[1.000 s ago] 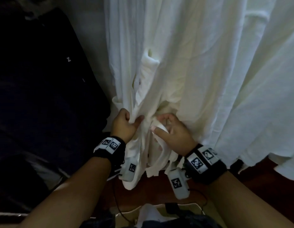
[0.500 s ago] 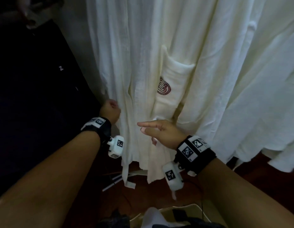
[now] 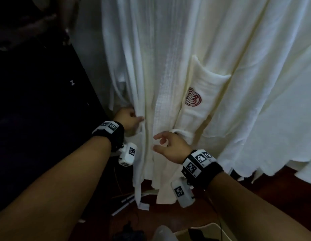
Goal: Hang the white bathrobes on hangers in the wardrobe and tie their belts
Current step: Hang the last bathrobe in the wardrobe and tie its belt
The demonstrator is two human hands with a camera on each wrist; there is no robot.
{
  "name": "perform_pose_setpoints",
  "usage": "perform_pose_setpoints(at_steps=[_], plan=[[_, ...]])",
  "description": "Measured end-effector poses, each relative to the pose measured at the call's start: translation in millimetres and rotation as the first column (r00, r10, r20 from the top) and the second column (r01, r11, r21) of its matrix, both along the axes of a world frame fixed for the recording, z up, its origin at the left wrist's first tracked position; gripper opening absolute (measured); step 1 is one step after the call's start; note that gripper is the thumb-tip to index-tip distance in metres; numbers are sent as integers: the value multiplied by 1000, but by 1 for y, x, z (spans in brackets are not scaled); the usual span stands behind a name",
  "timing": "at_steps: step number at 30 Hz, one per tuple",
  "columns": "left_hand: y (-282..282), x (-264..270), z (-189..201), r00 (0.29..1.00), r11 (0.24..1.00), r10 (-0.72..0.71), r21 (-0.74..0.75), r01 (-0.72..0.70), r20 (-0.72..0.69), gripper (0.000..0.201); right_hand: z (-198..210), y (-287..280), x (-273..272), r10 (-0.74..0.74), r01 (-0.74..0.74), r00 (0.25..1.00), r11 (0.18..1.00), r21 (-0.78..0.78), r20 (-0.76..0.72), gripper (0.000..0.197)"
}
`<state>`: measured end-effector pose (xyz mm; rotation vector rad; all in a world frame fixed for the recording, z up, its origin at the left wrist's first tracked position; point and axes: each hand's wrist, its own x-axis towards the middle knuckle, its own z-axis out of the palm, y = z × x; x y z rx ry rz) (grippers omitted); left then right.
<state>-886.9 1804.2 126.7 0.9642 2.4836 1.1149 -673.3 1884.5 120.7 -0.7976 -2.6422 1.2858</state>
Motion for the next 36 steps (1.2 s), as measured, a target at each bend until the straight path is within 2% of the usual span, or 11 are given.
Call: perform_pose_setpoints(at_steps=[4, 7, 10, 13, 14, 18, 21, 26, 31, 34, 36], plan=[[-17, 26, 12, 977, 981, -194, 36, 192, 86, 26, -1, -13, -30, -36, 26, 997, 992, 125, 72, 69], [-35, 35, 17, 918, 934, -351, 3, 356, 187, 11, -1, -23, -45, -43, 31, 999, 957, 288, 32, 33], [-53, 17, 6, 973, 984, -176, 60, 169, 147, 33, 0, -22, -45, -82, 59, 993, 964, 258, 79, 24], [-65, 5, -9, 995, 995, 94, -30, -92, 46, 22, -1, -16, -36, -128, 118, 990, 982, 147, 60, 22], [-67, 7, -14, 995, 995, 54, -83, -47, 83, 13, 0, -15, -33, -132, 124, 990, 984, 128, 52, 23], [-48, 23, -31, 946, 991, -130, 51, 120, 298, 75, 4, -14, -17, -96, 90, 993, 991, 104, 61, 21], [-35, 33, -30, 888, 981, -157, 171, 90, 433, 57, 5, -14, -4, -87, 74, 992, 986, 150, 86, 15], [-36, 16, -63, 937, 989, -80, -94, 118, 341, 64, 0, -11, 8, -145, 129, 987, 971, 202, 64, 17], [-55, 47, -65, 875, 984, -170, 22, 179, 453, 50, 0, -19, 8, -100, 90, 994, 975, 205, 42, 18], [-64, 53, -59, 876, 998, 15, 53, -46, 481, 33, -5, -10, 7, -158, 137, 985, 959, 249, 67, 24], [-72, 48, -50, 793, 929, 122, 213, -303, 596, 28, -5, -4, 7, -181, 146, 979, 941, 305, 89, 26]])
